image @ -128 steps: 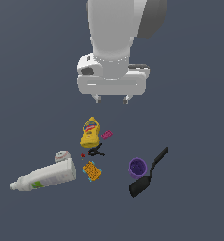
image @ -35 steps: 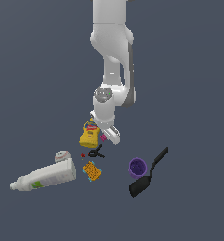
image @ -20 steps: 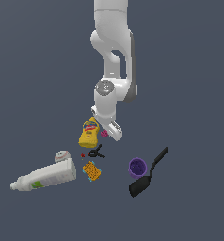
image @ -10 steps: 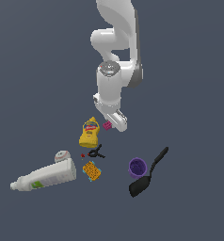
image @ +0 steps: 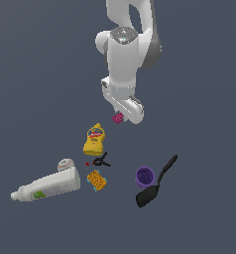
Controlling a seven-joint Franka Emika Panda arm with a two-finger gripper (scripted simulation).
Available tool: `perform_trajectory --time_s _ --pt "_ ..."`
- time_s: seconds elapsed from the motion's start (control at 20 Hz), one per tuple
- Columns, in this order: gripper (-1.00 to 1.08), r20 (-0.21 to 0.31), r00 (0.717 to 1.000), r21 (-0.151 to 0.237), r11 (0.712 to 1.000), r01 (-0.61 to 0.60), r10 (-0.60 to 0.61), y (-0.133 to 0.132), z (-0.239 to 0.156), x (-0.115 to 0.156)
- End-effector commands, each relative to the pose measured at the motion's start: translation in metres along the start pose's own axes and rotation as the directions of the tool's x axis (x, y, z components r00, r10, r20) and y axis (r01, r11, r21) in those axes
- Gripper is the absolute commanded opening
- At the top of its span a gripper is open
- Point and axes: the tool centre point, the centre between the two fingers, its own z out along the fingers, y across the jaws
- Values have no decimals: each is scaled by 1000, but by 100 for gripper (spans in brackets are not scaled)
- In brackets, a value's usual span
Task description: Pick up a designated object from a clutter of objects.
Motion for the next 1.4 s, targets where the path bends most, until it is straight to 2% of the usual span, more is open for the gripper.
perform_trajectory --time_s 0.0,0.8,1.35 --pt "-100 0 1000 -1 1000 0 0 -3 -24 -5" --pt "-100 5 1000 -4 1000 6 -6 -25 -166 -32" --pt "-100 7 1000 -4 1000 8 -8 -35 -210 -38"
